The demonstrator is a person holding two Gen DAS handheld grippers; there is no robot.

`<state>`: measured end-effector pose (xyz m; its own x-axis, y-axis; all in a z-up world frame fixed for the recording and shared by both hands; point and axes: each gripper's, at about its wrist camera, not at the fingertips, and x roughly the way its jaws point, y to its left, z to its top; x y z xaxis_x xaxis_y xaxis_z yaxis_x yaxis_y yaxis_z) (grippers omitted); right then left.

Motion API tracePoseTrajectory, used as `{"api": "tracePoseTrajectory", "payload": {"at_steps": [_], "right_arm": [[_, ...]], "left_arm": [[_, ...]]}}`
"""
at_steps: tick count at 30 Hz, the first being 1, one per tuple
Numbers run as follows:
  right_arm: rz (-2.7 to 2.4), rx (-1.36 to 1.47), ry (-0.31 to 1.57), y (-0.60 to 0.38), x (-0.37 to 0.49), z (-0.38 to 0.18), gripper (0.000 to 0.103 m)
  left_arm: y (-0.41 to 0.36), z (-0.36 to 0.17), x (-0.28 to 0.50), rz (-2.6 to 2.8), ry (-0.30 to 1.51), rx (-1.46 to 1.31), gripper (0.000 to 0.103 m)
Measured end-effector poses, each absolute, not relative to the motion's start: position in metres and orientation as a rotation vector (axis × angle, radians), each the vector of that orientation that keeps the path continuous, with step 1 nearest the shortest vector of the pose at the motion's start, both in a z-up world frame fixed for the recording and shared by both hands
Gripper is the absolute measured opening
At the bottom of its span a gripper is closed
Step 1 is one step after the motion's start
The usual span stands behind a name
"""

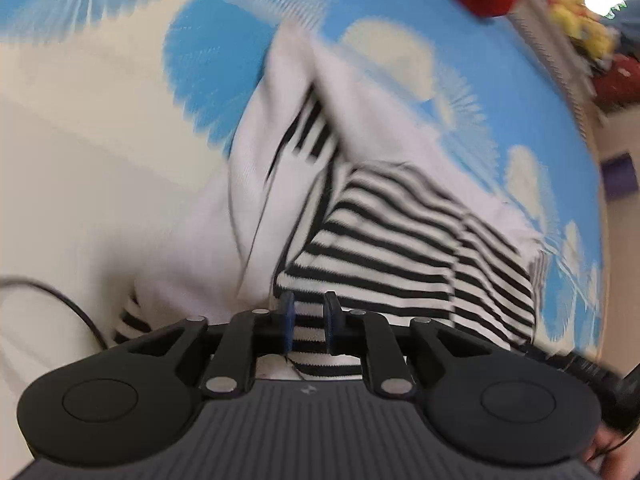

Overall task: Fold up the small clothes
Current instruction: 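Lift the hem with both grippers and fold it toward the hood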

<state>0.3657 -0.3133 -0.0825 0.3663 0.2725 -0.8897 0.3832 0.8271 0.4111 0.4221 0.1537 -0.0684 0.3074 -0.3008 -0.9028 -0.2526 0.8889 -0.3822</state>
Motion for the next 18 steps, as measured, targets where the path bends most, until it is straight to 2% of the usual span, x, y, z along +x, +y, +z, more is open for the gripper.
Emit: {"api": "tracePoseTrajectory", "payload": {"at_steps": [2, 5, 9, 10, 11, 14, 18], "right_arm": [[-0.053, 0.612, 1.106, -0.320, 0.356, -0.045, 0.039], [-0.019, 0.725, 0.974, -0.341, 0.325, 0.008, 0.041], [0.015, 0.751, 0.844, -0.354, 0.260, 0.062, 0.042], [0.034, 0.723, 0.819, -0.356, 0.236, 0.072, 0.042], [0.042, 0.698, 0.804, -0.356, 0.218, 0.078, 0.043], [0.039, 0.635, 0.782, -0.361, 0.159, 0.085, 0.047], [-0.010, 0.579, 0.778, -0.369, 0.097, 0.066, 0.047]], "left_arm": [[0.158, -0.040, 0.409, -0.068, 1.194, -0.495, 0.017], [0.170, 0.000, 0.377, -0.108, 1.129, -0.538, 0.017], [0.177, 0.053, 0.316, -0.144, 1.026, -0.452, 0.017], [0.181, 0.063, 0.298, -0.149, 0.999, -0.441, 0.020], [0.180, 0.069, 0.285, -0.152, 0.980, -0.444, 0.025], [0.187, 0.078, 0.234, -0.172, 0.937, -0.473, 0.025], [0.175, 0.065, 0.174, -0.179, 0.900, -0.394, 0.025]]}}
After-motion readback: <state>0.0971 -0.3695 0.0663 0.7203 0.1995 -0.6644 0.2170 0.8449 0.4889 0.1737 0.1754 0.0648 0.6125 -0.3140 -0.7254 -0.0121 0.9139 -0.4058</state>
